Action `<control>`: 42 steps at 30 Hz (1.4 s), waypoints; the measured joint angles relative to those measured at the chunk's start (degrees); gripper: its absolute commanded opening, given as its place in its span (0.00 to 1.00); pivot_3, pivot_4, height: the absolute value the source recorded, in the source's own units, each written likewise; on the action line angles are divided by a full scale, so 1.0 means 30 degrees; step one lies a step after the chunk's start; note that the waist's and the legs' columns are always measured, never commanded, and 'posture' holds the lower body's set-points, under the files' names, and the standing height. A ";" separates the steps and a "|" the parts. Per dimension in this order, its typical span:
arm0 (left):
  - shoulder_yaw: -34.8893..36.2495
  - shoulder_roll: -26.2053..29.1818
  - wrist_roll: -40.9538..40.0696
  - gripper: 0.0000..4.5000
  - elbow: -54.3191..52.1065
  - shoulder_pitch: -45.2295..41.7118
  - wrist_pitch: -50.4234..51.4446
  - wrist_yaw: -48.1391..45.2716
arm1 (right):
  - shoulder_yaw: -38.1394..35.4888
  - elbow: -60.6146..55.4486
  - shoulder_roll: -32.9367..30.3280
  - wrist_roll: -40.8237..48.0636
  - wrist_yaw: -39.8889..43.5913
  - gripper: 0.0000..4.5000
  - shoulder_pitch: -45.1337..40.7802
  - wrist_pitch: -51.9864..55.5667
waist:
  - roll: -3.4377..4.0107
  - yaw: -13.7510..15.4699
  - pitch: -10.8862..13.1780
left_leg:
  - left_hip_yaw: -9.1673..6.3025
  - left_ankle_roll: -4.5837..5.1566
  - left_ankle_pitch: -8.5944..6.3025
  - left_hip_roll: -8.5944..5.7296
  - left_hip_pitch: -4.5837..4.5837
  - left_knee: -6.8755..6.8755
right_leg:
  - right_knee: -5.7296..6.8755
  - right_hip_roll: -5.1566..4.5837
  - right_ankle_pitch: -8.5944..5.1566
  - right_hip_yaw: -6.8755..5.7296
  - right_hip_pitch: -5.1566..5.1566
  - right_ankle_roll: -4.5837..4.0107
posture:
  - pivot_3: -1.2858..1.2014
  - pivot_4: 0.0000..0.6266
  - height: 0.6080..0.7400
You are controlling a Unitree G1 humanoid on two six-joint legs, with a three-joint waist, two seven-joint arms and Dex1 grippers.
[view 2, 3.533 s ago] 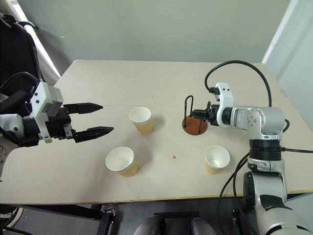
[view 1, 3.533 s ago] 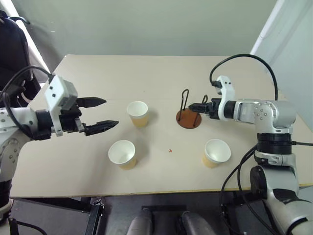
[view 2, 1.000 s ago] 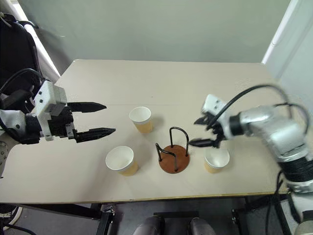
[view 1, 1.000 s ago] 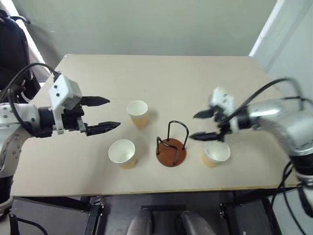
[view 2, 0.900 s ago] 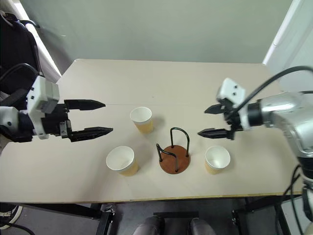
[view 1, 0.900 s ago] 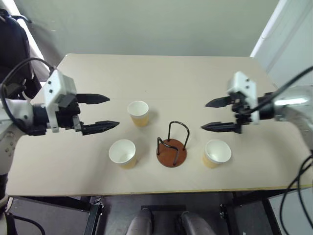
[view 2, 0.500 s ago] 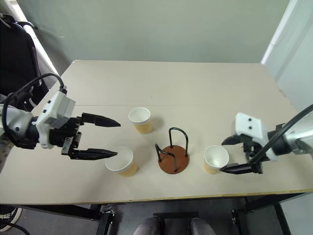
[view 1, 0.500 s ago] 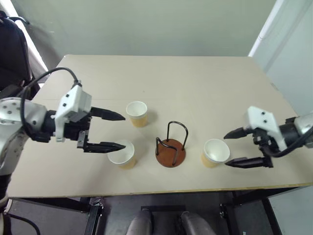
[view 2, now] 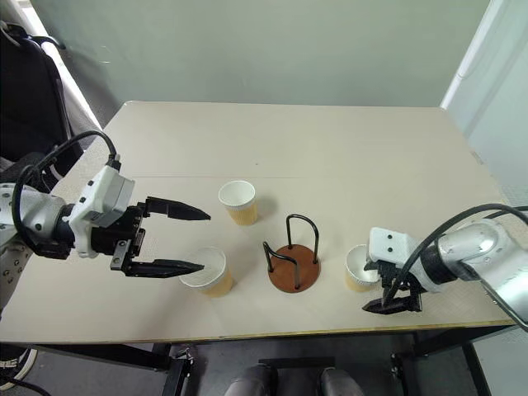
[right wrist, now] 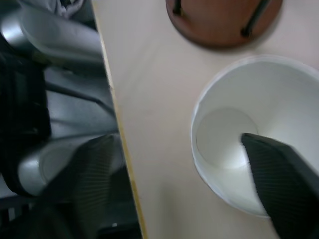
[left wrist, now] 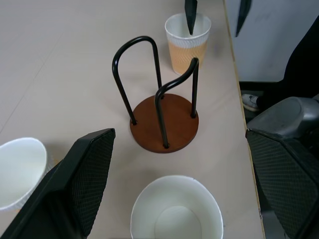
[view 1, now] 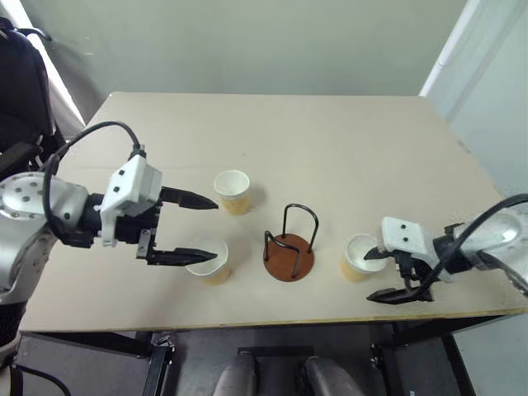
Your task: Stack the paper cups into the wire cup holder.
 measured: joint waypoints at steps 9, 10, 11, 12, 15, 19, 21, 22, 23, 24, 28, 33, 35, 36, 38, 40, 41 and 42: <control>0.0958 0.0292 -0.0065 1.00 -0.0547 0.0658 0.0405 0.0543 | 0.0962 0.1143 0.0435 -0.1632 0.0411 0.00 -0.0494 -0.1041 | 0.0000 -0.0002 0.0000 | -0.0001 0.0000 0.0000 -0.0001 0.0007 0.0017 | 0.0005 0.0000 0.0004 0.0000 0.0015 -0.0001 | 0.52 0.24 1.00; 0.0999 0.0297 -0.0072 1.00 -0.0562 0.0719 0.0458 0.0556 | 0.0962 0.1284 0.0436 -0.1722 0.0509 0.00 -0.0666 -0.1165 | 0.0000 -0.0002 -0.0001 | -0.0001 0.0001 0.0000 -0.0001 0.0008 0.0022 | 0.0006 0.0000 0.0004 0.0000 0.0018 -0.0001 | 0.52 0.24 1.00; 0.1038 0.0305 -0.0071 1.00 -0.0562 0.0762 0.0498 0.0581 | 0.0960 0.1351 0.0437 -0.1744 0.0628 0.00 -0.0781 -0.1245 | 0.0000 -0.0001 -0.0001 | -0.0001 0.0001 0.0000 0.0000 0.0008 0.0022 | 0.0005 -0.0001 0.0006 0.0000 0.0018 -0.0004 | 0.52 0.24 1.00; 0.1084 0.0307 -0.0065 1.00 -0.0560 0.0789 0.0513 0.0633 | 0.0938 0.1439 0.0443 -0.1683 0.0863 0.00 -0.0914 -0.1353 | -0.0001 0.0001 0.0000 | -0.0001 0.0001 0.0000 0.0000 0.0008 0.0024 | 0.0007 0.0000 0.0006 -0.0001 0.0018 -0.0004 | 0.52 0.24 1.00; 0.1207 0.0324 -0.0047 1.00 -0.0541 0.0789 0.0513 0.0785 | 0.0188 0.1983 0.0597 -0.0662 0.1924 0.00 -0.1975 -0.1543 | 0.0007 -0.0004 0.0004 | 0.0002 0.0001 0.0001 -0.0001 0.0003 0.0030 | 0.0009 0.0000 0.0008 0.0000 0.0010 -0.0007 | 0.52 0.24 1.00; 0.1305 0.0340 0.0000 1.00 -0.0522 0.0907 0.0494 0.0830 | -0.1777 0.3015 0.0600 0.0692 0.3308 0.00 -0.5309 -0.1688 | 0.0008 -0.0018 0.0004 | 0.0001 0.0002 0.0003 0.0002 0.0007 0.0027 | 0.0014 0.0001 0.0009 0.0001 0.0006 -0.0012 | 0.52 0.24 1.00; 0.1367 0.0339 0.0002 1.00 -0.0532 0.1041 0.0493 0.0864 | -0.2439 0.3254 0.0686 0.1266 0.3918 0.00 -0.7066 -0.1766 | 0.0004 -0.0036 0.0002 | -0.0003 0.0002 0.0003 0.0004 0.0008 0.0007 | 0.0009 0.0003 0.0004 -0.0002 0.0004 -0.0021 | 0.52 0.24 1.00; 0.1382 0.0339 -0.0001 1.00 -0.0537 0.1072 0.0493 0.0876 | -0.2545 0.3293 0.0837 0.1495 0.4134 0.00 -0.7704 -0.1780 | -0.0001 -0.0041 -0.0001 | -0.0003 0.0002 0.0002 0.0005 0.0012 0.0005 | 0.0009 0.0003 0.0000 -0.0002 0.0006 -0.0029 | 0.52 0.24 1.00; 0.1395 0.0339 0.0000 1.00 -0.0540 0.1116 0.0493 0.0886 | -0.2534 0.3282 0.1128 0.1720 0.4337 0.00 -0.8303 -0.1775 | 0.0000 -0.0047 0.0000 | -0.0003 0.0003 0.0001 0.0006 0.0010 -0.0001 | 0.0008 0.0003 -0.0003 -0.0003 0.0004 -0.0034 | 0.52 0.24 1.00; 0.1425 0.0339 0.0001 1.00 -0.0547 0.1198 0.0493 0.0889 | -0.2484 0.3279 0.1416 0.1904 0.4456 0.00 -0.8656 -0.1730 | 0.0001 -0.0046 0.0000 | -0.0003 0.0004 0.0001 0.0004 0.0008 -0.0002 | 0.0007 0.0003 -0.0004 -0.0003 0.0002 -0.0035 | 0.52 0.24 1.00; 0.1527 0.0337 0.0005 1.00 -0.0695 0.1505 0.0493 0.0941 | -0.1124 0.2799 0.3733 0.2016 0.4463 0.00 -1.0415 -0.1681 | 0.0005 -0.0120 0.0002 | -0.0001 0.0005 0.0001 0.0014 0.0014 -0.0009 | 0.0015 0.0009 0.0006 -0.0005 -0.0016 -0.0052 | 0.52 0.24 1.00; 0.1658 0.0340 -0.0008 1.00 -0.0966 0.1880 0.0584 0.1196 | 0.1050 0.3656 0.5400 0.0657 0.4442 0.00 -1.1244 -0.2279 | 0.0007 -0.0118 0.0004 | -0.0004 0.0008 0.0003 0.0014 -0.0009 0.0021 | 0.0011 0.0004 0.0019 -0.0013 -0.0021 -0.0065 | 0.52 0.24 1.00; 0.1883 0.0353 -0.0059 1.00 -0.1284 0.2276 0.0746 0.1293 | 0.1400 0.4164 0.5501 0.0218 0.4478 0.00 -1.1319 -0.2551 | 0.0009 -0.0102 0.0005 | -0.0002 0.0011 0.0001 0.0013 -0.0023 0.0037 | 0.0009 0.0000 0.0021 -0.0013 -0.0024 -0.0067 | 0.52 0.24 1.00; 0.1989 0.0360 -0.0077 1.00 -0.1414 0.2381 0.0821 0.1323 | 0.1448 0.4391 0.5601 0.0000 0.4494 0.00 -1.1338 -0.2672 | 0.0008 -0.0103 0.0005 | -0.0003 0.0011 0.0001 0.0013 -0.0026 0.0037 | 0.0009 0.0000 0.0022 -0.0016 -0.0027 -0.0069 | 0.52 0.24 1.00; 0.2172 0.0416 -0.0096 1.00 -0.1615 0.2540 0.0965 0.1396 | 0.1546 0.4625 0.5811 -0.0272 0.4532 0.00 -1.1371 -0.2916 | 0.0009 -0.0110 0.0005 | -0.0001 0.0011 0.0001 0.0017 -0.0021 0.0030 | 0.0013 0.0002 0.0027 -0.0018 -0.0035 -0.0080 | 0.52 0.24 1.00; 0.2309 0.0432 -0.0105 1.00 -0.1800 0.2701 0.1073 0.1604 | 0.1675 0.4708 0.5914 -0.0473 0.4634 0.00 -1.1366 -0.3107 | 0.0010 -0.0114 0.0005 | -0.0001 0.0007 0.0003 0.0020 -0.0017 0.0016 | 0.0017 0.0004 0.0029 -0.0023 -0.0040 -0.0091 | 0.52 0.24 1.00; 0.2332 0.0431 -0.0124 1.00 -0.1890 0.2741 0.1117 0.1650 | 0.1720 0.4708 0.5947 -0.0514 0.4681 0.00 -1.1365 -0.3179 | 0.0010 -0.0114 0.0005 | -0.0001 0.0006 0.0004 0.0022 -0.0017 0.0014 | 0.0019 0.0004 0.0029 -0.0024 -0.0041 -0.0093 | 0.52 0.24 1.00; 0.2400 0.0434 -0.0151 1.00 -0.1993 0.2812 0.1161 0.1690 | 0.1748 0.4707 0.5988 -0.0602 0.4778 0.00 -1.1364 -0.3269 | 0.0010 -0.0114 0.0005 | -0.0001 0.0005 0.0004 0.0023 -0.0016 0.0011 | 0.0019 0.0005 0.0030 -0.0026 -0.0040 -0.0096 | 0.52 0.24 1.00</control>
